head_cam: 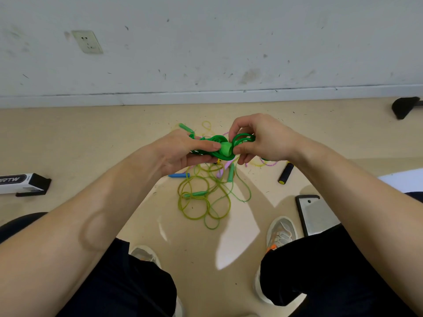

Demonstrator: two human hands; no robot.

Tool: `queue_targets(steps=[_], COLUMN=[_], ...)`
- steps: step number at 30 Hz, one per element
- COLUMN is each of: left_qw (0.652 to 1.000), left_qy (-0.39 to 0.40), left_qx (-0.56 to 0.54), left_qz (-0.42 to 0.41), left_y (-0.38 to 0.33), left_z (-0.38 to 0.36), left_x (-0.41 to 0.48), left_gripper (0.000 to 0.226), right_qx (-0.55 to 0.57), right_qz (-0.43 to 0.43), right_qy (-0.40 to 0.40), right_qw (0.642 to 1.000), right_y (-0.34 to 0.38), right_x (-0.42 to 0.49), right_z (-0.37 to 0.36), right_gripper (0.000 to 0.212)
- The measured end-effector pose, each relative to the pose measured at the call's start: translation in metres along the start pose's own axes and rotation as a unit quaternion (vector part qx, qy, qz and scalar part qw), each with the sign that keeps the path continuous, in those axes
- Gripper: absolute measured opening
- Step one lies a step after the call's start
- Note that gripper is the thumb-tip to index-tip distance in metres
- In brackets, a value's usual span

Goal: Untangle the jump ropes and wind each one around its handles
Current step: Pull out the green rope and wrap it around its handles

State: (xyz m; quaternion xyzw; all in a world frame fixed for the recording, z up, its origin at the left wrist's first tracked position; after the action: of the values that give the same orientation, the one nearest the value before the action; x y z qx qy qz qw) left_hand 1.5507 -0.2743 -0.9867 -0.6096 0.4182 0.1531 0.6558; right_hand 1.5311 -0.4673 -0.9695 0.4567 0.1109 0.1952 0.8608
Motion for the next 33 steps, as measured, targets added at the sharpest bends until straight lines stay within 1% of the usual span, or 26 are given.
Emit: queue_targets(steps=[3, 8, 11, 13, 16, 18, 20, 21, 24, 28, 30, 33], left_qw=[1.000, 0.999, 0.998, 0.999, 1.000, 0.999, 0.999, 0.999, 0.999, 0.999, 0.999, 0.999], left_qy=[0.002, 0.005, 0.007, 0.007, -0.006, -0.018, -0.028, -0.029, -0.025, -0.033, -0.038, -0.042], left_qx=[-0.012, -0.036, -0.047, -0.034, 0.005, 0.025, 0.030, 0.029, 0.015, 0.009, 0.009, 0.003], left_qz=[0.018, 0.030, 0.038, 0.031, 0.002, -0.018, -0.023, -0.024, -0.025, -0.028, -0.032, -0.034], left_y=[0.001, 0.003, 0.004, 0.003, -0.001, -0.001, 0.001, 0.003, 0.004, 0.003, 0.004, 0.007], left_z=[0.000, -0.001, 0.000, 0.001, 0.000, -0.001, -0.003, -0.005, -0.008, -0.008, -0.008, -0.008], left_x=[-0.001, 0.000, 0.000, -0.001, -0.001, 0.000, 0.001, 0.002, 0.002, 0.003, 0.003, 0.004], left_gripper=[0.016, 0.011, 0.008, 0.008, 0.013, 0.032, 0.052, 0.056, 0.051, 0.041, 0.044, 0.056], right_qx=[-0.062, -0.114, -0.142, -0.106, 0.006, 0.027, 0.014, 0.005, 0.005, 0.045, 0.063, 0.080], right_qz=[0.021, 0.032, 0.034, 0.027, -0.006, -0.032, -0.048, -0.054, -0.077, -0.118, -0.137, -0.170], right_qy=[0.003, -0.030, -0.029, -0.023, -0.016, -0.001, 0.009, 0.013, 0.006, -0.034, -0.050, -0.078], right_qw=[0.998, 0.992, 0.989, 0.994, 1.000, 0.999, 0.999, 0.998, 0.997, 0.991, 0.987, 0.979], right_y=[0.007, 0.008, 0.007, 0.006, 0.000, -0.003, -0.004, -0.004, -0.002, 0.000, 0.001, 0.001], right_x=[-0.002, -0.005, -0.006, -0.006, -0.005, -0.005, -0.004, -0.004, -0.005, -0.006, -0.007, -0.007], right_z=[0.001, 0.002, 0.001, 0.001, 0.002, 0.000, -0.003, -0.003, 0.002, 0.003, 0.001, -0.002], right_gripper=[0.018, 0.016, 0.013, 0.010, 0.009, 0.007, 0.004, 0.003, 0.004, 0.002, 0.002, 0.003])
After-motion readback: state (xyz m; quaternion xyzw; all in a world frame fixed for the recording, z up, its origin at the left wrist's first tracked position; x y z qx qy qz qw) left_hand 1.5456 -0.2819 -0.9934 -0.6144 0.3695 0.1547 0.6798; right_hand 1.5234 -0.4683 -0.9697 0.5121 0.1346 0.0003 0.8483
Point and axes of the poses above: each hand's wrist, its own x-axis towards the middle knuckle, its own z-axis out of the back of the hand, y = z × x, the point moved 3 cm from there along x, towards the middle knuckle, and after that the axes turned 12 degrees about z, right-handed, at the moved point
